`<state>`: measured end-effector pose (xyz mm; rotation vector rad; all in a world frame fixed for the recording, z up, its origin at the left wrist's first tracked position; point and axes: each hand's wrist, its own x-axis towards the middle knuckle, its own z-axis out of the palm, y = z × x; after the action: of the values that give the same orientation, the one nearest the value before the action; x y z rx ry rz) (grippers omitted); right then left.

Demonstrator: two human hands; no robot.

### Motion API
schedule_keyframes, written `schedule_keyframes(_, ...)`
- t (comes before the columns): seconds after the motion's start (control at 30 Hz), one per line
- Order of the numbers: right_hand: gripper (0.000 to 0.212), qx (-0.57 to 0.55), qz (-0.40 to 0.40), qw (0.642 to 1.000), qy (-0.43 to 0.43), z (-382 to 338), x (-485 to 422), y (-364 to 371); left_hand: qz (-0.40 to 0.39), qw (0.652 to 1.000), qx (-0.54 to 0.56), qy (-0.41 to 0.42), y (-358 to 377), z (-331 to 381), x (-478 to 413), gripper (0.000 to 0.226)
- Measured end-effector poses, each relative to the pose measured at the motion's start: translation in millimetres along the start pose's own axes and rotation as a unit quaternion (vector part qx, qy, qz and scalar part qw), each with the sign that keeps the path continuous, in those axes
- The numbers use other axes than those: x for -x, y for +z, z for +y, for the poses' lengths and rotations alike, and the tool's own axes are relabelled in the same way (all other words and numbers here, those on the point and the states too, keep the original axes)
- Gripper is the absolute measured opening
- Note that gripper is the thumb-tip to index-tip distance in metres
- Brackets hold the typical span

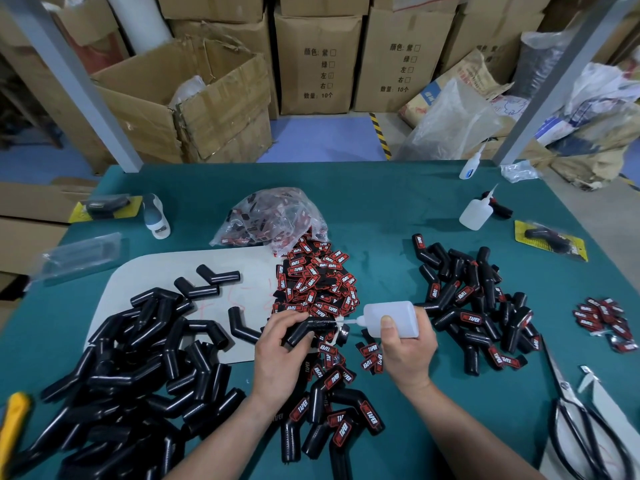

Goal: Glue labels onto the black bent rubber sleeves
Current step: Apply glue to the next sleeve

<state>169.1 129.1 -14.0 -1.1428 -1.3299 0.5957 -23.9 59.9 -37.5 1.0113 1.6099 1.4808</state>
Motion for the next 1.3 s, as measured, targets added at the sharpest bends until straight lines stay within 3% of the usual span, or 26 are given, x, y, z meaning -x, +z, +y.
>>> schedule_keyframes(0.8,0.026,0.007,-0.001,1.0,0.01,3,-2,-1,0.035,0.998,-0.043,0.038,-1,15,2,0.044)
schedule_keyframes(1.3,0.028,0.017,-0.006,1.0,0.007,-7,-1,0,0.03,0.999,-0.011,0.017,0,18,4,0.04)
